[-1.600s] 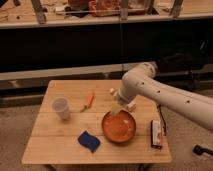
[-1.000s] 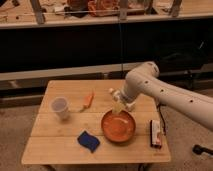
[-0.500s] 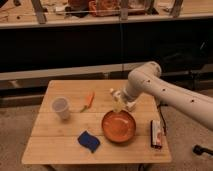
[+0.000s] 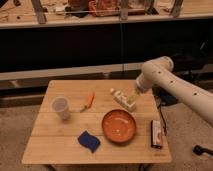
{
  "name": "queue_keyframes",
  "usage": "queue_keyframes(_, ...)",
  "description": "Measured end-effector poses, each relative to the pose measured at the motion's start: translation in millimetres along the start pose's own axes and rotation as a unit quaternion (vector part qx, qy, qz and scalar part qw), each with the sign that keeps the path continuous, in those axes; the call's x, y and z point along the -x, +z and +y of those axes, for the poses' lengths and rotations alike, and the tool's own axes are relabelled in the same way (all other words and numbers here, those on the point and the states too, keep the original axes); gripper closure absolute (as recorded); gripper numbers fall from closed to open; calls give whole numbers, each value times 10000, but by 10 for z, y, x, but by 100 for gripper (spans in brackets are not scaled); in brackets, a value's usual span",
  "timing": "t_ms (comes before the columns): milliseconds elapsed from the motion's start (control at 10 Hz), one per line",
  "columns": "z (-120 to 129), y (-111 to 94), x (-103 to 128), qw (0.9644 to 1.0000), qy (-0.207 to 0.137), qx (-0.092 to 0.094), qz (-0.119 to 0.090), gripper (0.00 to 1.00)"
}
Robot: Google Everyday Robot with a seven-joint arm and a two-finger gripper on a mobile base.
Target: Move the arm in a circular motion
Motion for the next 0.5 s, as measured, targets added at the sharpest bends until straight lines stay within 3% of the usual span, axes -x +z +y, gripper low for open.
queue_keyframes(200,34,-51,-86,9998,122,69,139,20)
queue_keyframes(500,535,-251,-176,9994,72,167,309,20)
